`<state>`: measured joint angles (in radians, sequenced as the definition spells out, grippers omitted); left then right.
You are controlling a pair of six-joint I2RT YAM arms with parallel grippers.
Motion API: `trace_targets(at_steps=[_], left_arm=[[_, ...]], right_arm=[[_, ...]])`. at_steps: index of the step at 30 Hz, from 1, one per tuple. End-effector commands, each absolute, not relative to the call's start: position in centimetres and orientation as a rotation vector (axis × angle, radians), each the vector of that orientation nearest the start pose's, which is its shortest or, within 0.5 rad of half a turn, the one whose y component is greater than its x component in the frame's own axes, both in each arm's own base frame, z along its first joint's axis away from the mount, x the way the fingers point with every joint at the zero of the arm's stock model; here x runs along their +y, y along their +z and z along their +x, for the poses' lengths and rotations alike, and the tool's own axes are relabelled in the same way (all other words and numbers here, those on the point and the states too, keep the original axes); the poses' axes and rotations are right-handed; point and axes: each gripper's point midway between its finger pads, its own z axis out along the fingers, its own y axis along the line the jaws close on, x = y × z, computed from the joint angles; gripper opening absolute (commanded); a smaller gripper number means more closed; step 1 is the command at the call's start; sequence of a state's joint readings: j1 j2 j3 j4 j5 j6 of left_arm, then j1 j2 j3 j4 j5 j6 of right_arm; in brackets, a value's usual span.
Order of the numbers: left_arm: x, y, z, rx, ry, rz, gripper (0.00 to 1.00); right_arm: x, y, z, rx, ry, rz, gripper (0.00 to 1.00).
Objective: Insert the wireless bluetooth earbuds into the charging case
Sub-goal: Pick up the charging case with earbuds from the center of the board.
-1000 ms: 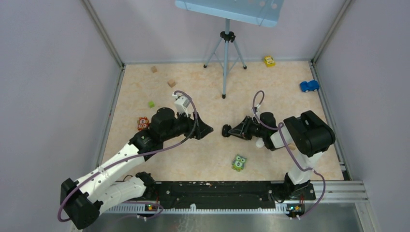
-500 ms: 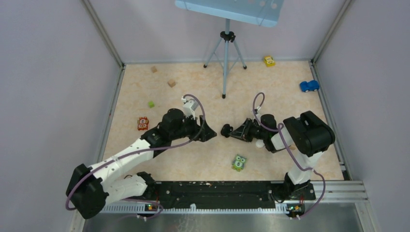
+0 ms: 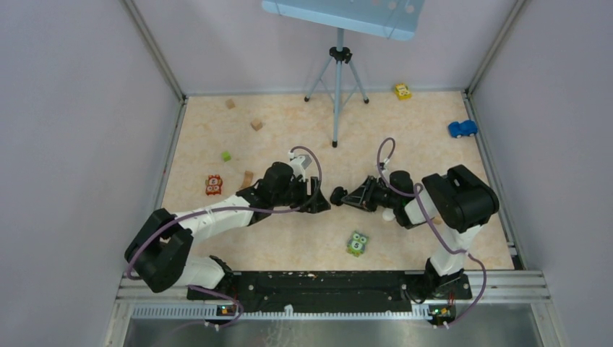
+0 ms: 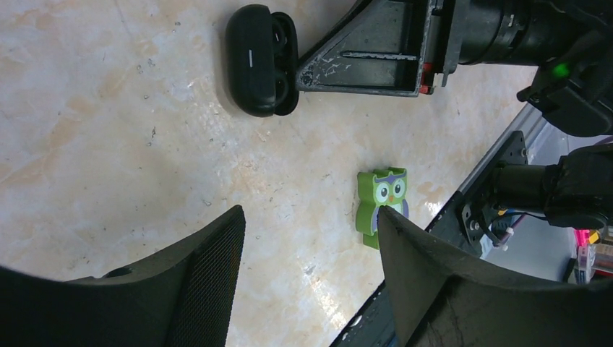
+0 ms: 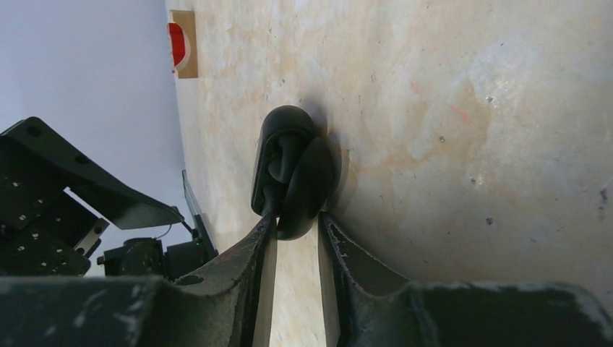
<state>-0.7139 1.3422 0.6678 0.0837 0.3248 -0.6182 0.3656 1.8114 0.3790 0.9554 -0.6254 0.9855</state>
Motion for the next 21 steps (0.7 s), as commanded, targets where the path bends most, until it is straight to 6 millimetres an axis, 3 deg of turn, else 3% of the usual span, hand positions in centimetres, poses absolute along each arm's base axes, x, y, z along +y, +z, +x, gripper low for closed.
trace_targets(at_steps=[1,14,21], left_arm=[[-31.2,12.8,24.0,2.225,-1.115,0.344,0.72],[-31.0,11.8,24.0,2.240,-1.090,0.357,0.72],[-32.0,11.3,24.9,2.244,-1.065,0.450,0.81]], right_arm=[[24.8,2.2,27.9,2.261,1.399,0.239,0.24],[25.1,2.8,28.2,2.248,1.416,0.216,0.00],[24.9,3.7,28.0,2.248,1.393,0.176,0.00]])
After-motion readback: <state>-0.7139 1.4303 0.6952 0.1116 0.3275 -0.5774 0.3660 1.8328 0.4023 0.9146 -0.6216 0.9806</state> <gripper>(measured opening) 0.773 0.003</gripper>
